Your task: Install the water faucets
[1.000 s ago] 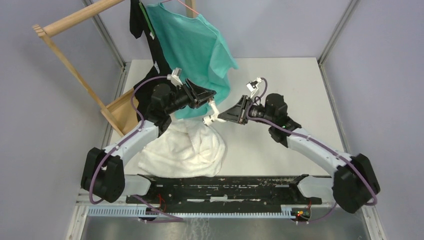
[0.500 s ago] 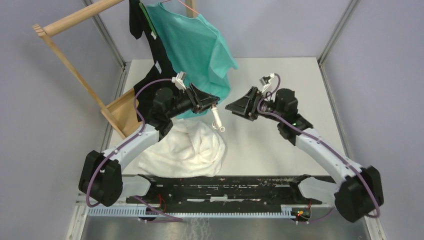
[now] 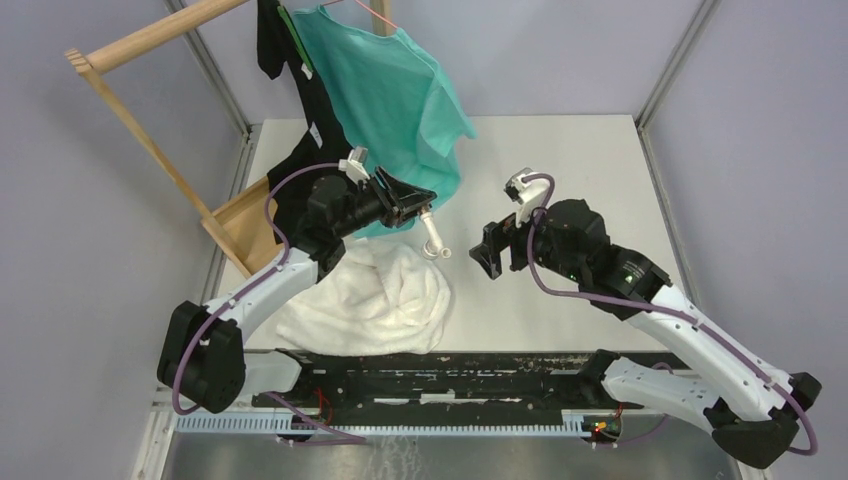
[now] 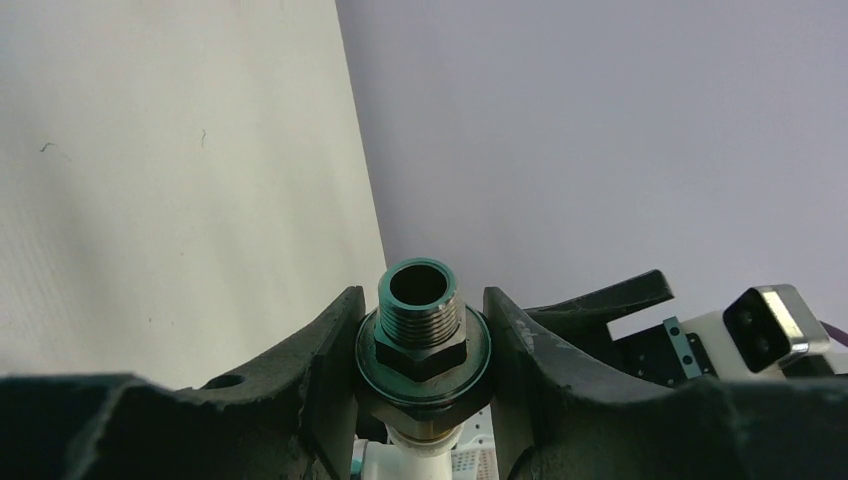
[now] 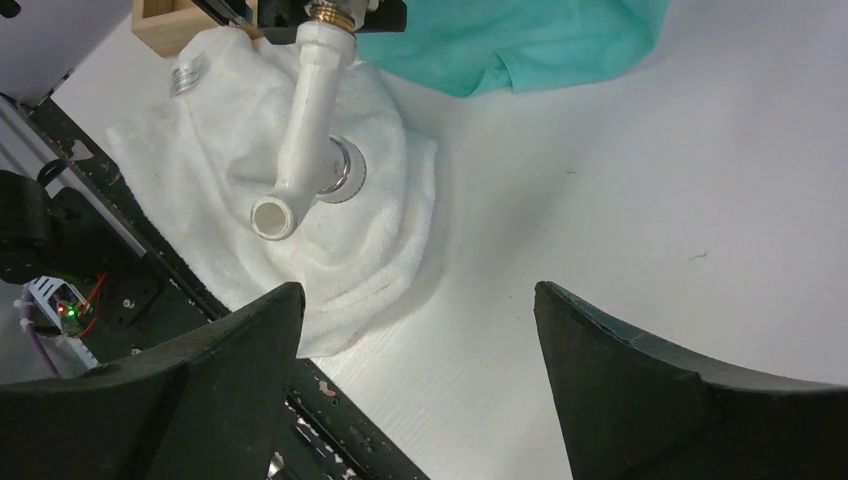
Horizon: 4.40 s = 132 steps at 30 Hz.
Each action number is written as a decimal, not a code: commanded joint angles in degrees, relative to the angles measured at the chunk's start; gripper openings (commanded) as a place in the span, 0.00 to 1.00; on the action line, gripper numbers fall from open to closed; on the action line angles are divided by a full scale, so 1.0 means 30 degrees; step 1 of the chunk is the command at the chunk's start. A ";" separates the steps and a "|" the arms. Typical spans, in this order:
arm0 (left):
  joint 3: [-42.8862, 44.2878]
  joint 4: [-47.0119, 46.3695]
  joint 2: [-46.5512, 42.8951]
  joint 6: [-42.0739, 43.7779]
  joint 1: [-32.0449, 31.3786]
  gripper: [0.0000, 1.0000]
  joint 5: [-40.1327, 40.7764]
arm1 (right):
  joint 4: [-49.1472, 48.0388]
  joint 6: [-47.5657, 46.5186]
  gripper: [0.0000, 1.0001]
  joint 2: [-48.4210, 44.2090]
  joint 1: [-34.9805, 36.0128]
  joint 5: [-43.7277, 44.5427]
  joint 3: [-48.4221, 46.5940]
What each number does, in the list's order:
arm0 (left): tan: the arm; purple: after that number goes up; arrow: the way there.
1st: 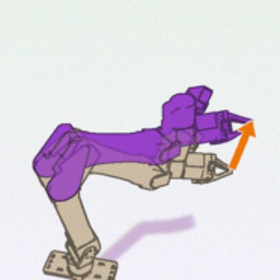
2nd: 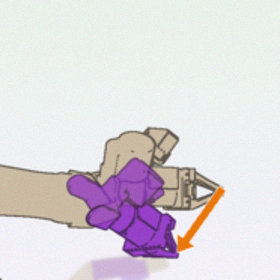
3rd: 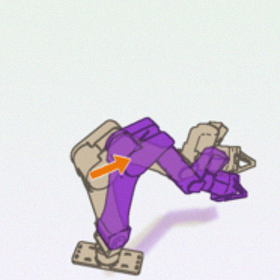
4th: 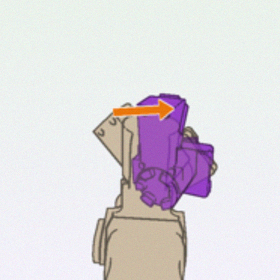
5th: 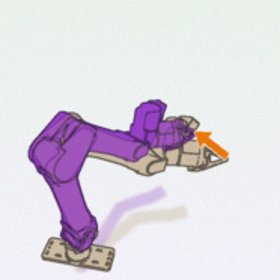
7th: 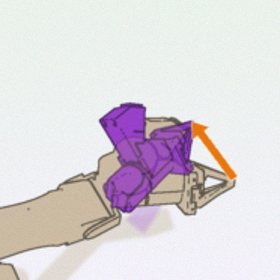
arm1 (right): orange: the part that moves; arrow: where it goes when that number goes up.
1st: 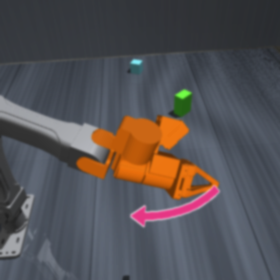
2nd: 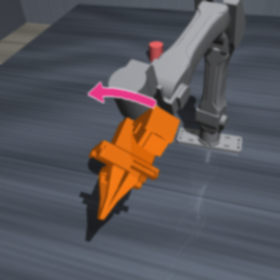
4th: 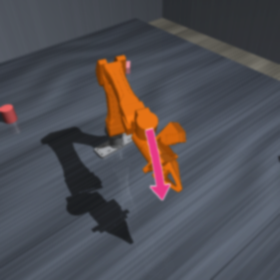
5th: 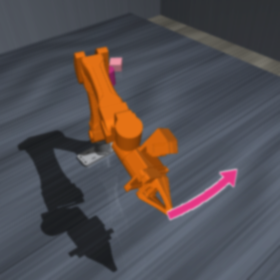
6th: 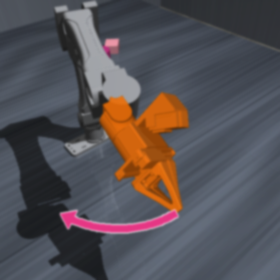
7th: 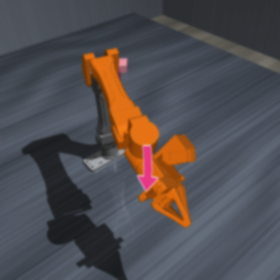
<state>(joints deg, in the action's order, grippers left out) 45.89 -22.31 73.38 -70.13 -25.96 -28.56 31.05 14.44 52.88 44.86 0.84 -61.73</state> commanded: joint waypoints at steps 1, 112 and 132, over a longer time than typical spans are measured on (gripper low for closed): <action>0.0258 -0.1097 -0.0628 -0.0909 -0.0064 0.03 0.0845 | -0.0978 0.0550 0.91 0.0508 0.0598 0.0650 0.0087; 0.1235 0.4031 0.0272 0.4123 -0.0775 1.00 -0.5276 | -0.7340 -0.0063 0.00 -0.0406 -0.1662 -0.2019 0.4595; 0.2530 0.9883 -0.2737 1.1155 0.0691 0.99 -0.0972 | -1.1945 0.5096 0.00 0.0956 -0.7138 -0.9752 0.6054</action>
<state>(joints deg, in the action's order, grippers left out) 52.45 6.46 70.26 -44.03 -25.28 -35.59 8.14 22.57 58.70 27.07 -17.96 -42.28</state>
